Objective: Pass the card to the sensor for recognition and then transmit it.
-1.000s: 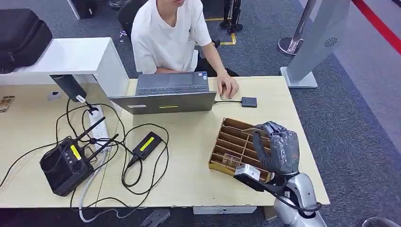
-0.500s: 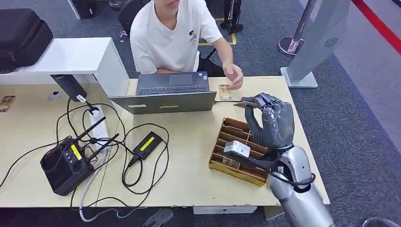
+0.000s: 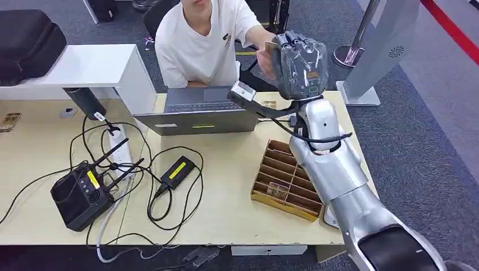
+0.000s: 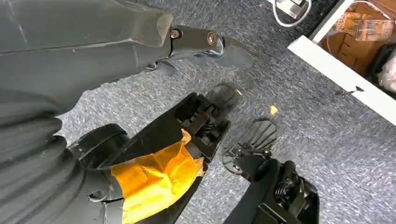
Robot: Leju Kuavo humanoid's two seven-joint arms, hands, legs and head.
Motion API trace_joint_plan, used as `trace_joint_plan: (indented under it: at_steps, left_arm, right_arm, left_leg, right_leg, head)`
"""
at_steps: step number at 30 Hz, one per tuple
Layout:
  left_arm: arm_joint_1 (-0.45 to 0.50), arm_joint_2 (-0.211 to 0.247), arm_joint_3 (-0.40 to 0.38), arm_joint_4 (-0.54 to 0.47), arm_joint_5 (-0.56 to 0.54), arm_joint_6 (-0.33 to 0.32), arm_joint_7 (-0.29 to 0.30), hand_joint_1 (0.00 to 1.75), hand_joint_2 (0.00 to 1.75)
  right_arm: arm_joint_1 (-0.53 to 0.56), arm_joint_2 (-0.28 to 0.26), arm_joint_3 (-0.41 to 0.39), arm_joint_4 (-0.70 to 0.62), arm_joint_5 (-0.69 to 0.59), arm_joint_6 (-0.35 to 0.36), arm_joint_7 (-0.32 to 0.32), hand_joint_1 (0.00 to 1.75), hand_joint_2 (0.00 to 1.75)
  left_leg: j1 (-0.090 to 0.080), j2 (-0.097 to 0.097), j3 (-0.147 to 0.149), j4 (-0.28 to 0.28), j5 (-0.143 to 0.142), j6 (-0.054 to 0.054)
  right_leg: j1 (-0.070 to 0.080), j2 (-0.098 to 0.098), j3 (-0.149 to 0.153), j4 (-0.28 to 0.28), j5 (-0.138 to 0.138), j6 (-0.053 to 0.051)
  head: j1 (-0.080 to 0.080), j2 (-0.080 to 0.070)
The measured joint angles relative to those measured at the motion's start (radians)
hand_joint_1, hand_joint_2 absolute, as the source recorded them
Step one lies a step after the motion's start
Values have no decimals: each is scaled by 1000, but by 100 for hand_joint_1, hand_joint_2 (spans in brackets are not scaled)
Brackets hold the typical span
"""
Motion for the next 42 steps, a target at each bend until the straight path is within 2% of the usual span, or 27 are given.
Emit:
trace_joint_plan:
  at_steps: [4, 5, 10, 18, 25, 32, 42]
  left_arm:
    - [-6, -4, -3, 4, -6, 0, 2, 0, 175]
    - [-8, -6, -5, 8, -7, -1, 2, 0, 175]
    - [-9, -12, -10, 14, 2, -11, 2, 0, 175]
    - [-11, -13, -14, 17, -5, 0, 2, 0, 175]
    - [-11, -11, -16, 17, -5, -1, -1, 0, 175]
    - [-11, -4, -16, 17, 6, -12, -7, 0, 175]
    - [-5, 22, -18, 17, 42, -31, -23, 0, 175]
  right_arm:
    - [-38, 21, 3, 97, 10, -2, 18, 152, 175]
    - [-48, 26, 3, 131, 9, -2, 18, 0, 175]
    - [-56, 41, 5, 199, 9, -29, 8, 0, 175]
    - [-59, 42, 5, 246, 12, -26, 10, 0, 175]
    - [-103, 24, -11, 307, 55, 0, 66, 0, 175]
    - [-176, -54, -43, 410, 126, 42, 136, 0, 175]
    - [-266, -265, -98, 518, 196, 117, 224, 0, 175]
  left_leg:
    - [0, -1, -3, 1, 0, 0]
    - [0, -1, -4, 1, 1, 1]
    - [-1, -1, -6, 1, 1, 1]
    - [-1, -1, -7, 1, 1, 1]
    - [-1, -1, -7, 2, 1, 1]
    - [-1, 0, -7, 3, 1, 1]
    - [0, -1, -7, 3, 0, 2]
  right_leg:
    - [0, -1, -2, 0, 0, 1]
    - [-1, -1, -3, 0, 1, 2]
    - [-1, -1, -6, -1, 1, 2]
    - [-1, -1, -6, -1, 2, 2]
    - [-1, -1, -7, -1, 2, 2]
    - [-1, 0, -7, -2, 2, 3]
    - [0, 0, -7, -2, 2, 3]
  head:
    - [0, 0]
    - [0, 0]
    - [0, 0]
    - [0, 0]
    - [0, 0]
    - [0, 0]
    - [0, 0]
